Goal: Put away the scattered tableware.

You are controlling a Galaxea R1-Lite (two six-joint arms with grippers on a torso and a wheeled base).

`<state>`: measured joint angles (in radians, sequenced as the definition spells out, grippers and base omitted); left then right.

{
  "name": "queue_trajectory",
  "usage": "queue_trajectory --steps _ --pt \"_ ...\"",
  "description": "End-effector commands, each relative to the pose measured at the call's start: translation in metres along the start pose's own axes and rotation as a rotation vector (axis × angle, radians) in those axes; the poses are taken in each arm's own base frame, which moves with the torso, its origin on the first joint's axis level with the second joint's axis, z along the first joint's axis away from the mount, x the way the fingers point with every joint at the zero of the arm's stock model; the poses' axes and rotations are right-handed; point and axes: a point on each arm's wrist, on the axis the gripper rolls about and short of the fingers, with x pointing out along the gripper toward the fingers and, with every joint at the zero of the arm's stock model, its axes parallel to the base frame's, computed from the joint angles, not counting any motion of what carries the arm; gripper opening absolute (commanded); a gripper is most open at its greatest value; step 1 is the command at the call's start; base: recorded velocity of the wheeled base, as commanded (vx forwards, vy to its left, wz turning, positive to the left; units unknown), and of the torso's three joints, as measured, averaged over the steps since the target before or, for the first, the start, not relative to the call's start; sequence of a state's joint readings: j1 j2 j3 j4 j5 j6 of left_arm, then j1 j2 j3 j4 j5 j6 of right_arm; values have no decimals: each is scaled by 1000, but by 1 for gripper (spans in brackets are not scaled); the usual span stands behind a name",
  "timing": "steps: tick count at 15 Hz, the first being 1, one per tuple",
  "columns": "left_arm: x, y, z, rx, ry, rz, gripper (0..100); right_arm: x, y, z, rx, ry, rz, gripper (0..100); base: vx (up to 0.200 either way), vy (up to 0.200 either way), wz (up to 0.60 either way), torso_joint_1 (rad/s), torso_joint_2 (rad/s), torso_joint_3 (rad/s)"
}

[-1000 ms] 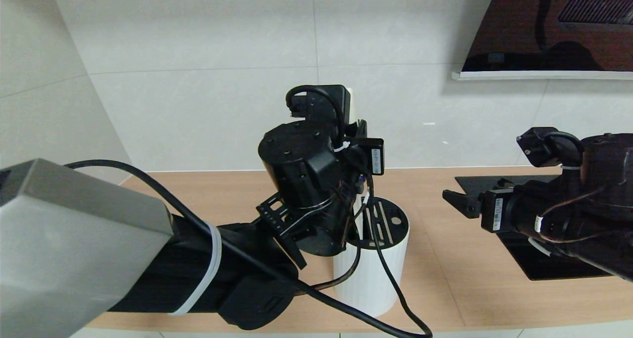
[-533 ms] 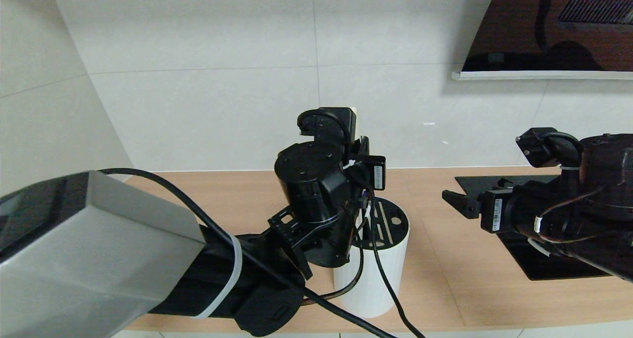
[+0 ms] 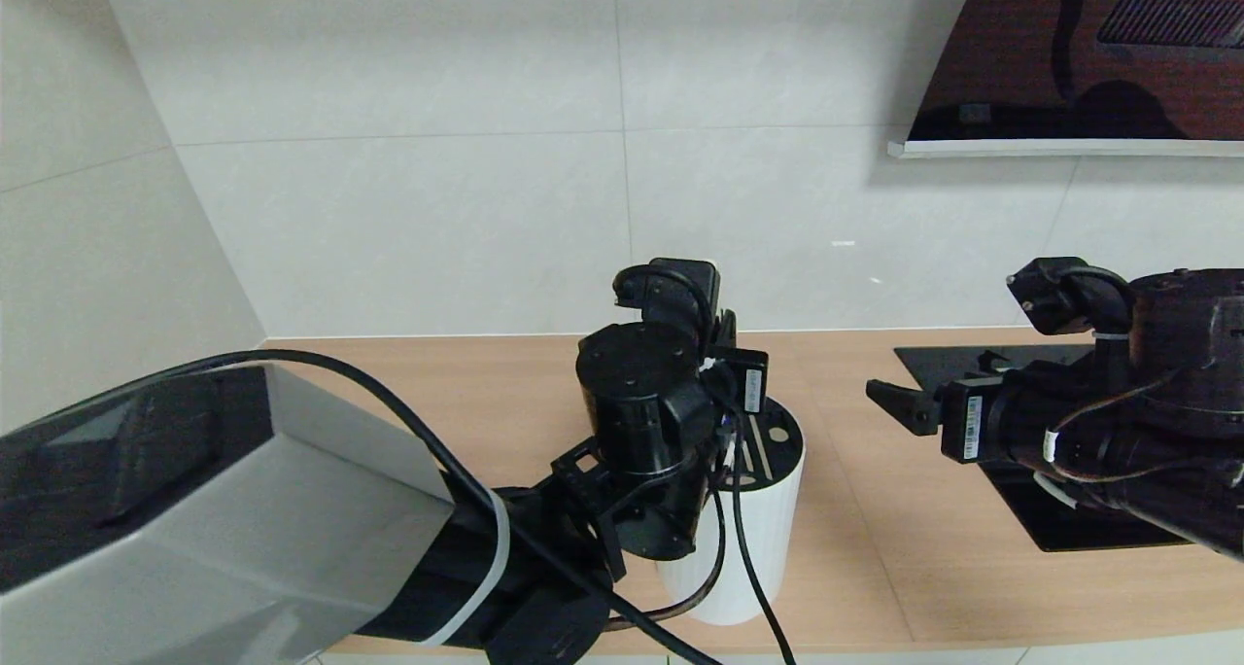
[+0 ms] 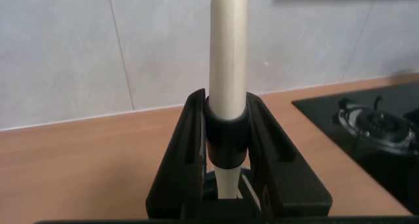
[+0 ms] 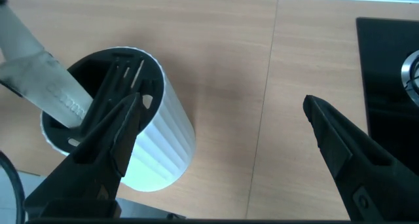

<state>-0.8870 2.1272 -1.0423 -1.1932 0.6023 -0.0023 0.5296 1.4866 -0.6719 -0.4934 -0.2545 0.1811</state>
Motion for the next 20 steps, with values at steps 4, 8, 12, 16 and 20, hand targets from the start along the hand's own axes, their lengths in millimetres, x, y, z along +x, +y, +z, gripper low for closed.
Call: queue_trajectory --steps 4,8,12,16,20 --pt "-2 1 -17 36 55 1 0 1 0 -1 -1 4 0 100 0 0 0 0 0 0" --pt "-3 2 -32 60 90 1 0 1 0 -1 -2 5 0 100 0 0 0 0 0 0" --pt "-2 1 -48 91 125 1 0 3 1 -2 -1 10 -1 100 0 0 0 0 0 0" --pt "-3 1 -54 104 141 -1 0 2 1 -2 -1 8 -1 100 0 0 0 0 0 0" --pt "-3 1 -53 101 137 -1 0 3 1 -2 -2 11 -1 100 0 0 0 0 0 0"
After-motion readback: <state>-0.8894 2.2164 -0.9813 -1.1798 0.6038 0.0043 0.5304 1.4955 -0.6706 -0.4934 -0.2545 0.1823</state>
